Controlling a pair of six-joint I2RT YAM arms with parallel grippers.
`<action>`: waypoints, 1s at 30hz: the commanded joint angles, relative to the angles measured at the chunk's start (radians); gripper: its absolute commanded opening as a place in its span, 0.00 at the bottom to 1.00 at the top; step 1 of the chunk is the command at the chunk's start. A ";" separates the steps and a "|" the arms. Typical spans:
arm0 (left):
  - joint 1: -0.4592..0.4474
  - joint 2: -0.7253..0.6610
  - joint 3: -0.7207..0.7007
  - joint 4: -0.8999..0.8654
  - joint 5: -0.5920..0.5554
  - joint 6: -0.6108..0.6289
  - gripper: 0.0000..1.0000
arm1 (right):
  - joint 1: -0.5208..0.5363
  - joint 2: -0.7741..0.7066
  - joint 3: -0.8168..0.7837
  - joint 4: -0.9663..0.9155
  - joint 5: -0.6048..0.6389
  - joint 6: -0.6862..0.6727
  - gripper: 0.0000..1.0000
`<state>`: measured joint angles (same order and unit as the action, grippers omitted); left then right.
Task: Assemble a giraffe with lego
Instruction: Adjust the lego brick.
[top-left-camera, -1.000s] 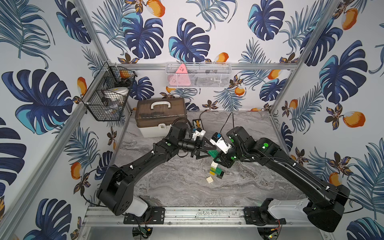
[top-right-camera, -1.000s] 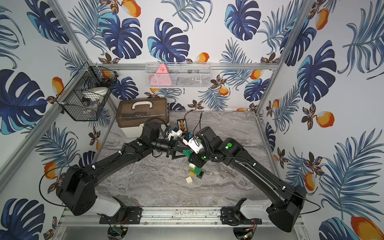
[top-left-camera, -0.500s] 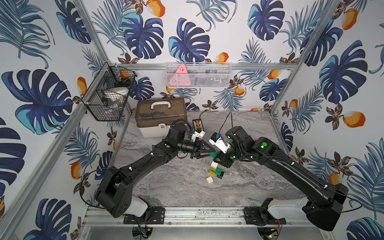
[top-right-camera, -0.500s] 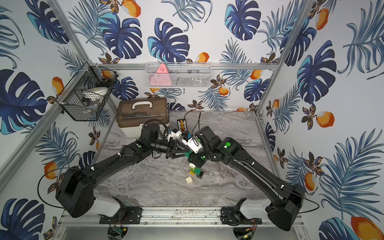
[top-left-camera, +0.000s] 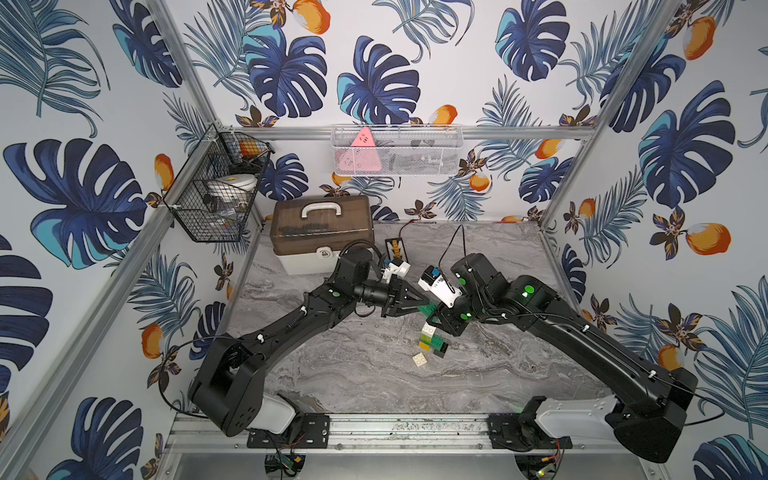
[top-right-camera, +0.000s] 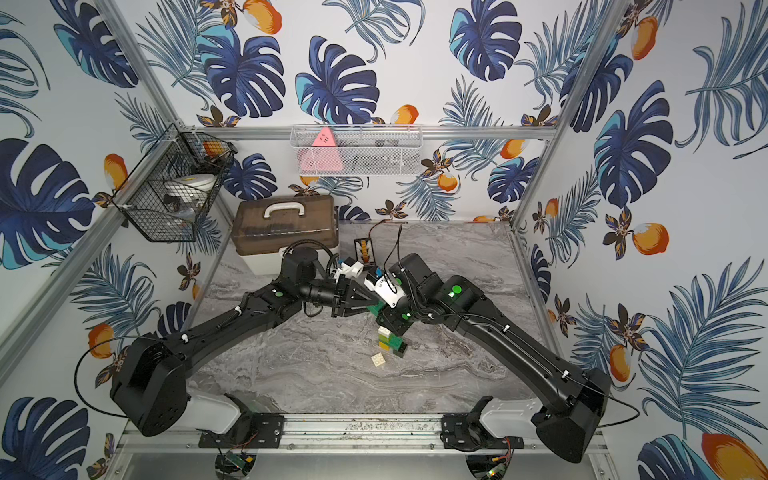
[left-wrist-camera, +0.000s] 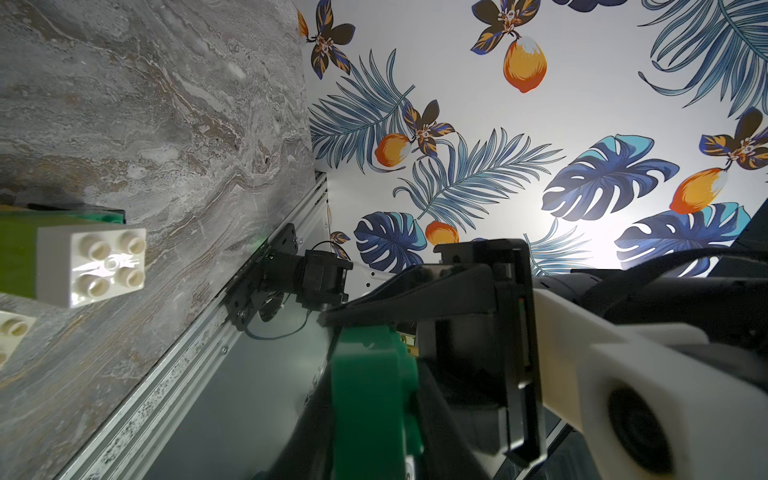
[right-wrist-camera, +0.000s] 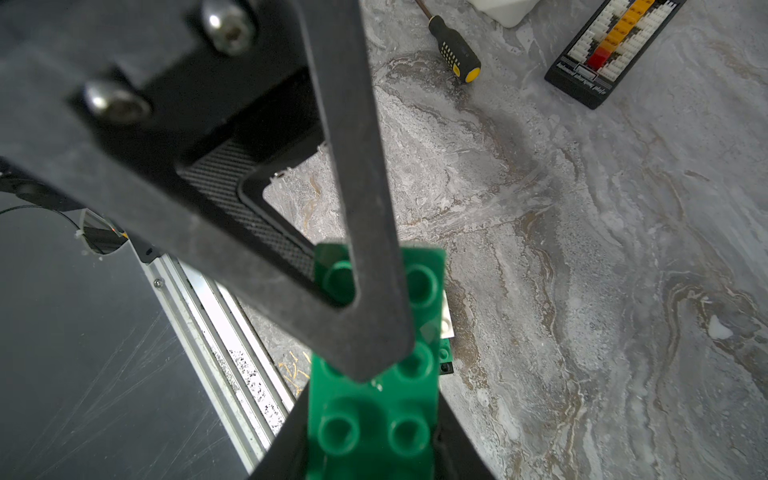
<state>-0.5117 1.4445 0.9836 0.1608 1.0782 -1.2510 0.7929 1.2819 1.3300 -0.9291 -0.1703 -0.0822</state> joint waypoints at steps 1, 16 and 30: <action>0.000 0.005 0.015 -0.026 -0.003 0.036 0.00 | 0.002 -0.016 -0.004 0.036 0.015 0.038 0.62; 0.000 0.053 -0.242 0.620 -0.117 -0.201 0.00 | -0.144 -0.302 -0.363 0.228 -0.122 0.665 0.87; -0.015 0.197 -0.419 1.108 -0.203 -0.374 0.00 | -0.213 -0.343 -0.445 0.253 -0.156 0.874 0.87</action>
<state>-0.5201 1.6337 0.5732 1.1267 0.8890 -1.5867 0.5808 0.9424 0.8970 -0.7055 -0.3199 0.7334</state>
